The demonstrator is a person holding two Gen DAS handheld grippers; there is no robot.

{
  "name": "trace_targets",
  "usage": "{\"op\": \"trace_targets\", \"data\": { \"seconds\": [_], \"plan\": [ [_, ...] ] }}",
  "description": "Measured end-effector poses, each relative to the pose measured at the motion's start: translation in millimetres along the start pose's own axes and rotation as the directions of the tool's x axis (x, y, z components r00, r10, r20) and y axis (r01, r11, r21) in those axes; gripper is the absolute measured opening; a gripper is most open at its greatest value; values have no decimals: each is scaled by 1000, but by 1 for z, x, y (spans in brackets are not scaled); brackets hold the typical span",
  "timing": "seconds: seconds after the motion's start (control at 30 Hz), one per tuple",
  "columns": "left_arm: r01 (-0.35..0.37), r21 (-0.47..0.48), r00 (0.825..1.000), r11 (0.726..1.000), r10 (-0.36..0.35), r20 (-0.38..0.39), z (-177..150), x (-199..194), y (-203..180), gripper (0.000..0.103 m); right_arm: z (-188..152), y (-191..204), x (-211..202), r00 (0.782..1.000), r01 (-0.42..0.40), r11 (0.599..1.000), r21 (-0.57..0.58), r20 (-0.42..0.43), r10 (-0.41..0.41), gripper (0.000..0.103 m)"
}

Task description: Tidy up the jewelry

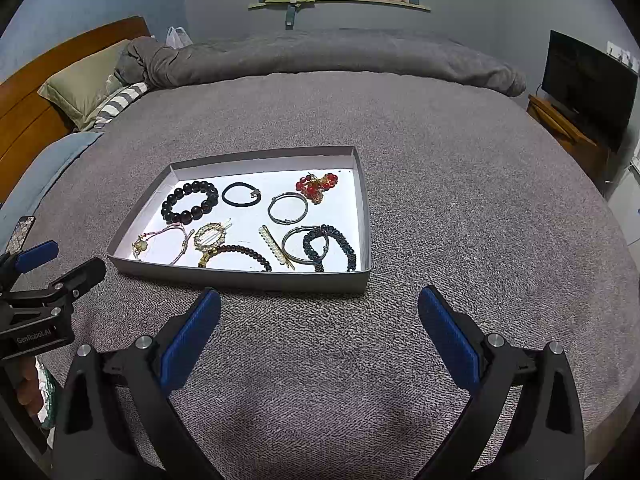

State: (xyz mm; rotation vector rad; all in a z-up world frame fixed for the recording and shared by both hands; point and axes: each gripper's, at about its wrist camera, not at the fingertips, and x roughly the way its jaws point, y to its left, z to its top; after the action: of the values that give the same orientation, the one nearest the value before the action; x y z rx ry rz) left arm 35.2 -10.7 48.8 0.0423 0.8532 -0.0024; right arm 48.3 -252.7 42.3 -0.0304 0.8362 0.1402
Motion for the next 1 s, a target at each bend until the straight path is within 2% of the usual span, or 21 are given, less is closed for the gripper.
{"op": "trace_targets", "data": {
  "seconds": [1.0],
  "plan": [
    [-13, 15, 1000, 1000, 13, 12, -1, -1, -1, 100, -1, 0, -1, 1000, -1, 1000, -2, 2, 1, 97]
  ]
}}
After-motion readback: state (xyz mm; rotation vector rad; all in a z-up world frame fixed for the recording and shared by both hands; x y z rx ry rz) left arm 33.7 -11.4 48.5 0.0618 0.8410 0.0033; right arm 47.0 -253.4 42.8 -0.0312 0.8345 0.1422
